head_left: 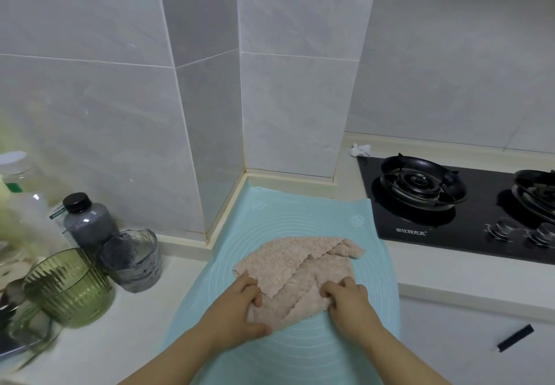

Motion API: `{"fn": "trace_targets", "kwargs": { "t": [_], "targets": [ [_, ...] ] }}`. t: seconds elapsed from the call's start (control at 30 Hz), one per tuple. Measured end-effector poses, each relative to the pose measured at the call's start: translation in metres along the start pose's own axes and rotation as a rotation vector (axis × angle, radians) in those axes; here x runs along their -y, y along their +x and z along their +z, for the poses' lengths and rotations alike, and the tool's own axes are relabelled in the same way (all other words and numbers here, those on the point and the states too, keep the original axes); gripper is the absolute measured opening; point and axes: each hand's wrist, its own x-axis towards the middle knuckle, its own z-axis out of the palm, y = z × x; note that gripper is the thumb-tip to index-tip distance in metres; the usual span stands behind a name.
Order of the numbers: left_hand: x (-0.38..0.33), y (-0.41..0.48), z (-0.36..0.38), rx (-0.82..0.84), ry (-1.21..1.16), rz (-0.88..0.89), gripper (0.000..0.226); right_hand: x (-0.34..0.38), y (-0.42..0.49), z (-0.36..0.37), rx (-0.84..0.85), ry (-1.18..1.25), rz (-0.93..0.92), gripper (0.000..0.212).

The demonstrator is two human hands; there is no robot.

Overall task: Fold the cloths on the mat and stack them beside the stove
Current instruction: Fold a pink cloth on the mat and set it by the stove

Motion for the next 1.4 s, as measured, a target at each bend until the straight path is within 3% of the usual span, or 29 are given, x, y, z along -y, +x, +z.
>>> {"fn": "trace_targets", "kwargs": {
  "t": [0.17,0.3,0.43,0.63,0.7,0.77,0.9,1.0,1.1,1.2,1.3,1.4],
  "targets": [
    [0.001,0.001,-0.005,-0.051,-0.046,-0.004,0.027,0.002,-0.008,0.004,-0.093,-0.176,-0.021,0.026],
    [-0.008,0.007,0.000,-0.083,0.040,-0.058,0.022,0.008,-0.005,0.011,-0.156,-0.432,-0.221,0.051],
    [-0.014,0.007,0.003,-0.112,0.092,-0.064,0.020,0.005,-0.004,0.013,-0.099,-0.407,-0.186,0.061],
    [0.007,-0.006,-0.001,-0.072,0.102,0.084,0.054,-0.009,-0.007,0.010,-0.225,-0.426,-0.259,0.030],
    [0.007,-0.002,-0.009,-0.058,0.097,0.075,0.037,-0.011,-0.010,0.006,-0.249,-0.434,-0.315,0.018],
    [0.001,0.003,-0.020,-0.032,0.120,0.077,0.016,-0.013,-0.014,0.003,-0.165,-0.368,-0.349,0.015],
    [-0.013,0.006,-0.039,0.307,0.201,0.011,0.026,-0.007,-0.021,-0.006,0.168,-0.264,-0.370,0.007],
    [-0.023,0.007,-0.049,0.580,0.296,-0.040,0.022,-0.003,-0.024,-0.009,0.347,-0.117,-0.315,0.029],
    [-0.029,0.009,-0.050,0.610,0.257,-0.104,0.029,-0.001,-0.031,-0.013,0.465,0.050,-0.217,0.027],
    [-0.032,0.008,-0.045,0.431,0.338,-0.050,0.036,-0.003,-0.032,-0.019,0.296,0.355,-0.057,0.011],
    [-0.033,0.007,-0.037,0.348,0.476,0.056,0.040,-0.010,-0.029,-0.022,0.011,0.385,0.126,0.043],
    [-0.032,0.004,-0.035,0.271,0.523,0.123,0.037,-0.018,-0.026,-0.018,-0.094,0.363,0.244,0.058]
  ]
}}
